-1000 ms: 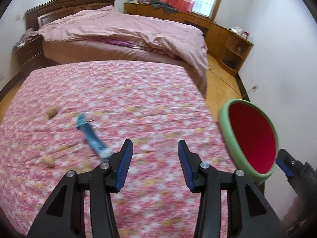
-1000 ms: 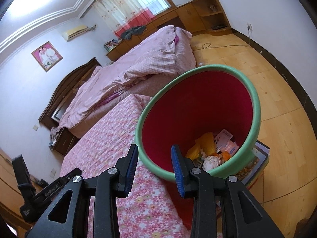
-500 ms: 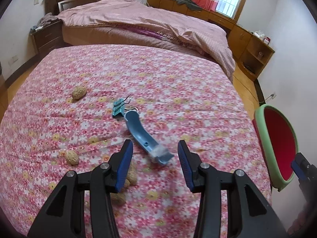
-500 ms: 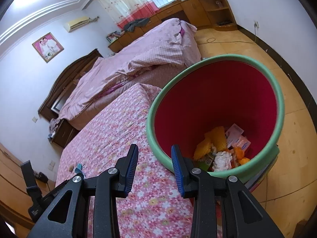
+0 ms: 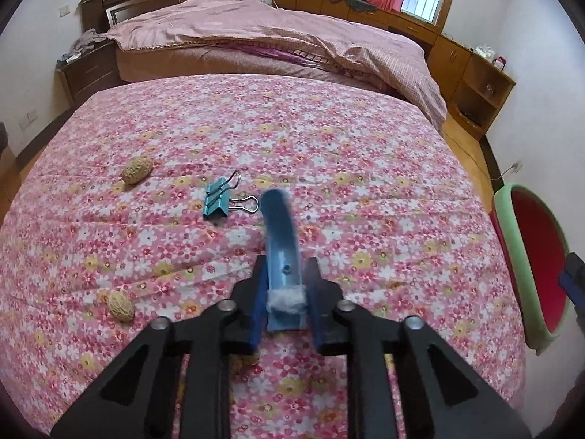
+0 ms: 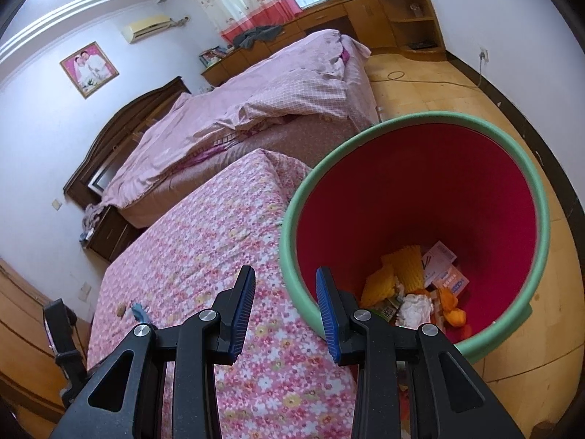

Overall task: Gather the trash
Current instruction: 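Grasp the blue plastic piece with the left tool while the right tool grasps the teal binder clip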

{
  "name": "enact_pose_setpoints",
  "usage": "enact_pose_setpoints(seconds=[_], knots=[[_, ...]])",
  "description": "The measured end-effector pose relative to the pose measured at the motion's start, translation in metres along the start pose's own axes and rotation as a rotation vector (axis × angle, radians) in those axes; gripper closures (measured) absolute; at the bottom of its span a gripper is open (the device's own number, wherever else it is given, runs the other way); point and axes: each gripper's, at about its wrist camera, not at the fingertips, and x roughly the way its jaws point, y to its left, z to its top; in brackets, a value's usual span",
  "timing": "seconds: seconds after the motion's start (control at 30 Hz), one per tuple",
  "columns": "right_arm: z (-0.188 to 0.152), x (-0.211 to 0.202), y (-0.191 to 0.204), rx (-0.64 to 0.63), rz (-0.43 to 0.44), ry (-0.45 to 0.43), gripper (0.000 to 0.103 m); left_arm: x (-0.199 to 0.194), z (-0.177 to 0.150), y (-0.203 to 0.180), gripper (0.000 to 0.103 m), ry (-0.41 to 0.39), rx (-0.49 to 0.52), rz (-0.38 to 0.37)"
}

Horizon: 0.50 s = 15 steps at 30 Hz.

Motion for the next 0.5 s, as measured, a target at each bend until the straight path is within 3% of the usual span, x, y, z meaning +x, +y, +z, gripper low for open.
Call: enact_pose_setpoints(seconds=[0.23,0.5], knots=[[-0.004,0.002,0.015,-0.013,0.017,0.013,0.068,-0.017,-0.002,0.014,0.085,-0.011,-0.02,-0.074],[-0.012,0.004,0.054,-0.08,0.041,0.026,0.068,-0.052,0.008,0.047,0.085,-0.091,-0.042,-0.063]])
